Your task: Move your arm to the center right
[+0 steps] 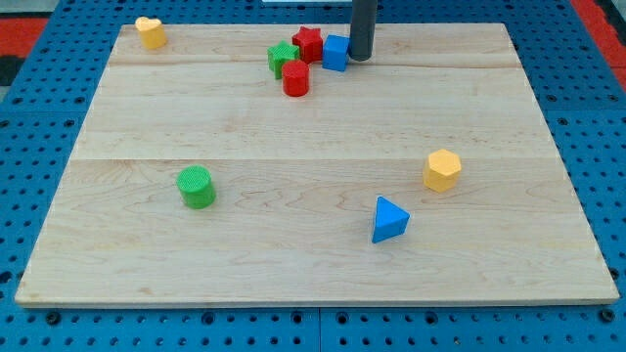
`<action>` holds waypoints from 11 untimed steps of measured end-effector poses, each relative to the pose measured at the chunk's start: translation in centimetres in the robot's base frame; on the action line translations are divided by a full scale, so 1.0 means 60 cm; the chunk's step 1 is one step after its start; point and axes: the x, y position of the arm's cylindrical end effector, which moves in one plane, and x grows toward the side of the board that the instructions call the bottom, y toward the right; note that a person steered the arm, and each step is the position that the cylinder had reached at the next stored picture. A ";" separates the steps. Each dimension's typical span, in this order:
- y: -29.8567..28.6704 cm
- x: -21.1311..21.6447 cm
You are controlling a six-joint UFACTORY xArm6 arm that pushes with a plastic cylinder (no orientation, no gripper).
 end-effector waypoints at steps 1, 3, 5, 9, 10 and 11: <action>0.018 0.018; 0.125 0.084; 0.251 0.123; 0.342 0.289; 0.331 0.338; 0.297 0.385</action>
